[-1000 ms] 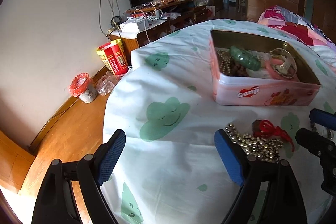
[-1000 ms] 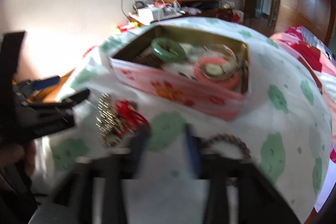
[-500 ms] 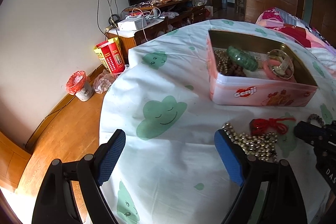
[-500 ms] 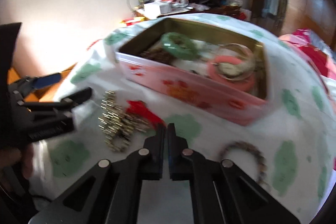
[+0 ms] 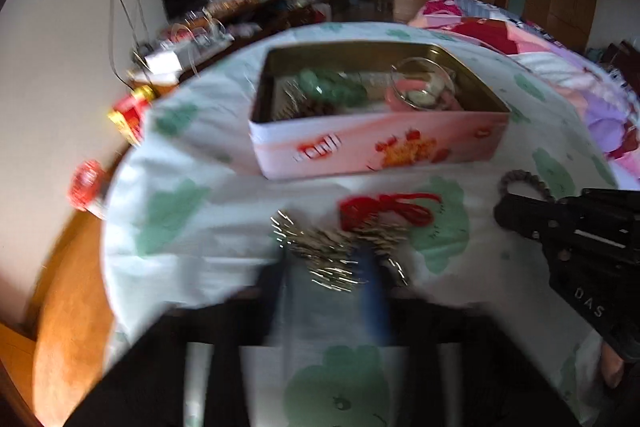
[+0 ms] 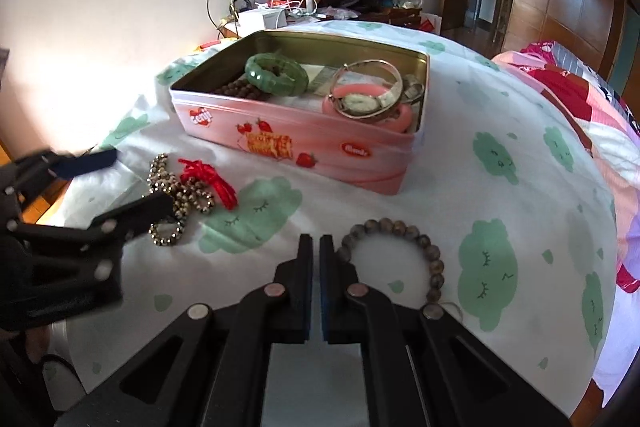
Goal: Organize jewelry
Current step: 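Close the left tool on the gold bead chain and lift it, then close the right tool on the dark beaded bracelet while the left tool holds the gold chain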
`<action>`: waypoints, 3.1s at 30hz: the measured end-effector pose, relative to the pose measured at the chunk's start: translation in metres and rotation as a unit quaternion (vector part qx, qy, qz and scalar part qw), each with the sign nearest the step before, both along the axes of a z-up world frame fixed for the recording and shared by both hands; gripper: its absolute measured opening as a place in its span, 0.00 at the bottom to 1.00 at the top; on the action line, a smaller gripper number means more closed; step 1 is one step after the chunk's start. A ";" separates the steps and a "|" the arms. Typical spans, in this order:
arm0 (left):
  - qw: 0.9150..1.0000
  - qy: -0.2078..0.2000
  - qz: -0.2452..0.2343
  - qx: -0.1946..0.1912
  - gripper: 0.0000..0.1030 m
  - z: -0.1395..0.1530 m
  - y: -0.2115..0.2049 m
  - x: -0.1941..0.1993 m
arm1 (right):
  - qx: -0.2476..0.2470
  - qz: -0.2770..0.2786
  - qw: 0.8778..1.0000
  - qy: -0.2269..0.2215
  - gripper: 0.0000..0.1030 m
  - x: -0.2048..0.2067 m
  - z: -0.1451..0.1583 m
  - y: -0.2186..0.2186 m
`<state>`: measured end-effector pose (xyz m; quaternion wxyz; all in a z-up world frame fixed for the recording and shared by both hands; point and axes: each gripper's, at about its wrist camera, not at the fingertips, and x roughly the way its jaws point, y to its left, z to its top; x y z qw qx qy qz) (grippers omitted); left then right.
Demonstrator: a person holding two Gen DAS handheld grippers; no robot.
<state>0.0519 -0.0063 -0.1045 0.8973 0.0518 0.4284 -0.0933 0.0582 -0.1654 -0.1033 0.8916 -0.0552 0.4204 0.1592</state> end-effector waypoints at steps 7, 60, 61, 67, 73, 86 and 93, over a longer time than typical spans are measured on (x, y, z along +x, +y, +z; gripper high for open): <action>0.999 -0.023 -0.009 -0.043 0.04 0.024 0.013 -0.006 | 0.002 -0.001 1.000 0.001 0.06 0.000 -0.003 0.000; 0.998 0.002 -0.050 -0.041 0.08 0.012 0.023 0.005 | 0.012 -0.082 0.996 -0.014 0.44 -0.009 -0.004 -0.065; 0.998 -0.003 -0.052 -0.041 0.08 0.015 0.022 0.004 | 0.012 -0.082 0.996 -0.015 0.44 -0.009 -0.003 -0.065; 0.996 -0.047 -0.045 -0.057 0.07 0.050 0.026 -0.005 | 0.016 -0.085 0.996 -0.016 0.44 -0.008 -0.003 -0.066; 0.993 -0.086 -0.043 -0.067 0.07 0.077 0.036 -0.008 | 0.019 -0.089 0.996 -0.021 0.44 -0.008 -0.001 -0.068; 0.995 -0.065 -0.003 -0.074 0.07 0.059 0.057 0.002 | 0.023 -0.099 0.995 -0.017 0.47 -0.003 0.003 -0.077; 0.996 -0.079 -0.004 -0.049 0.07 0.058 0.050 0.001 | 0.015 -0.116 0.993 -0.016 0.47 0.001 0.007 -0.087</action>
